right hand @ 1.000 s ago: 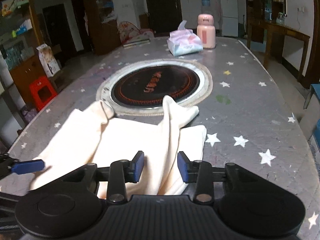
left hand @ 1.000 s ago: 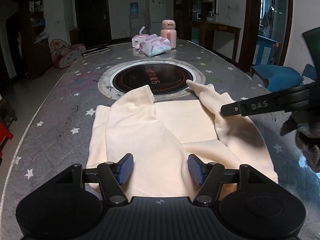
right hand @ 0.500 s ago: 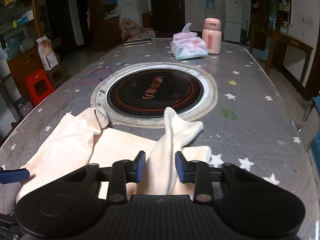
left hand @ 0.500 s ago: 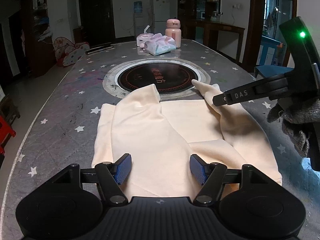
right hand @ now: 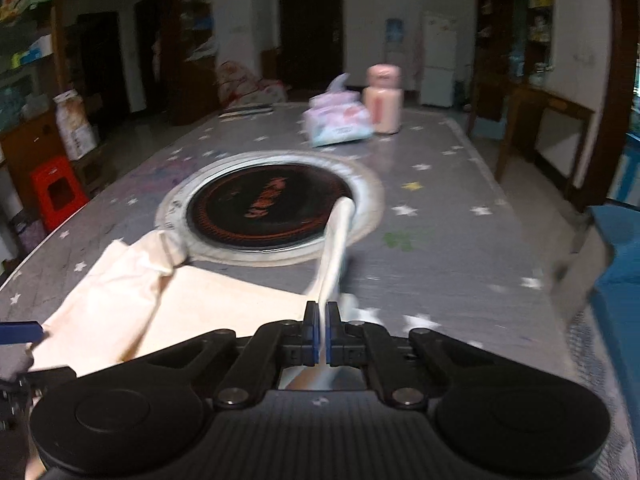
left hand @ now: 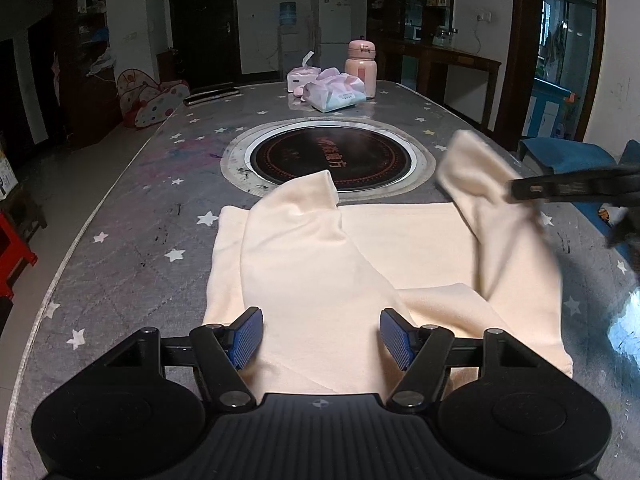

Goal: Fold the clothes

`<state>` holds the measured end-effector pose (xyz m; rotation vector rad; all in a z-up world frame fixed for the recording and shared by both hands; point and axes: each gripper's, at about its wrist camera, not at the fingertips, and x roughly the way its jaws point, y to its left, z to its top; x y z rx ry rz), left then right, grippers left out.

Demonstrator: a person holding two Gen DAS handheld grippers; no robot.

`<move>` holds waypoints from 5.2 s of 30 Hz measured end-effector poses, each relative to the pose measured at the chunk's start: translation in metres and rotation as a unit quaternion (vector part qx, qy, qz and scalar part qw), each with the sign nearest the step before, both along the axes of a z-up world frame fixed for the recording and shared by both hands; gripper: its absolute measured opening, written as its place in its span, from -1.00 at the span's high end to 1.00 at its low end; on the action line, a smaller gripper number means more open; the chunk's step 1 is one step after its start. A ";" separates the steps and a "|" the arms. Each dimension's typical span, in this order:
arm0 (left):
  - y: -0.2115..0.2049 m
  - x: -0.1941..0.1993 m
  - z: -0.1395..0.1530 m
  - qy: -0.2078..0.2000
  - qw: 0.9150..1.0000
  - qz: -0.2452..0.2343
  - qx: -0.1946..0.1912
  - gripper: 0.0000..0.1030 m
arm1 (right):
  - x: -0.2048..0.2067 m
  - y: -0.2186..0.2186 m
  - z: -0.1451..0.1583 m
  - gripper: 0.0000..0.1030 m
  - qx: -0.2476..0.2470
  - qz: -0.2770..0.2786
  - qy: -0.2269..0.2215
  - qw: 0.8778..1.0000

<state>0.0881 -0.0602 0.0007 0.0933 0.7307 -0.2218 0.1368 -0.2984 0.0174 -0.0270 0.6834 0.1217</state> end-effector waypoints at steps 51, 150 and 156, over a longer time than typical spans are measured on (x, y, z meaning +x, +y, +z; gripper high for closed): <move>-0.010 0.001 0.009 -0.015 0.999 -0.028 0.007 -0.33 | -0.044 -0.044 0.006 -0.09 -0.113 -0.034 0.064 0.991; 0.116 -0.058 0.031 -0.043 0.990 0.130 -0.024 0.95 | -0.101 0.033 0.004 -0.28 -0.013 0.111 0.027 0.993; 0.096 -0.067 0.030 -0.030 0.997 0.055 -0.038 0.85 | -0.117 0.067 -0.006 -0.02 -0.019 0.175 0.046 0.983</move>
